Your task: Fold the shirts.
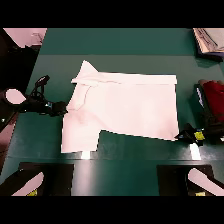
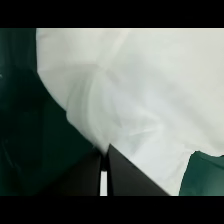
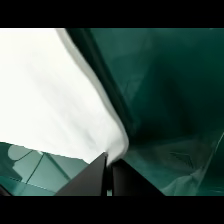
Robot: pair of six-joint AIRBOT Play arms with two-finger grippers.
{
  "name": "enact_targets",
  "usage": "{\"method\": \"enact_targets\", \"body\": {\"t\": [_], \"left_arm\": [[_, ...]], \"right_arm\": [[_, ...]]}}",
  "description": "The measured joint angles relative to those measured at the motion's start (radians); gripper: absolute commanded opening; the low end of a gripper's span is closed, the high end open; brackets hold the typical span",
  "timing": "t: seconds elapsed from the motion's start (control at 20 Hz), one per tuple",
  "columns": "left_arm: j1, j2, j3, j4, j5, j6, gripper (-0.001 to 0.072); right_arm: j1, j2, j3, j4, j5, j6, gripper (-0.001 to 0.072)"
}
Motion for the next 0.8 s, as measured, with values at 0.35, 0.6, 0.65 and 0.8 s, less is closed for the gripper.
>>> {"method": "enact_targets", "body": {"t": [0.35, 0.6, 0.65, 0.8], "left_arm": [[0.000, 0.000, 0.084, -0.118, -0.024, 0.000, 0.0026], [0.000, 0.000, 0.502, -0.163, 0.025, 0.016, 0.0027], [0.000, 0.000, 0.610, -0.166, 0.042, 0.027, 0.0027], [0.000, 0.001, 0.956, -0.174, 0.078, 0.077, 0.0027]], "right_arm": [[0.082, 0.034, 0.180, 0.144, -0.010, -0.002, 0.0013], [0.129, 0.124, 0.576, 0.319, -0.109, -0.002, 0.0014], [0.133, 0.138, 0.668, 0.335, -0.138, -0.002, 0.0013], [0.140, 0.172, 0.951, 0.355, -0.225, -0.002, 0.0013]]}}
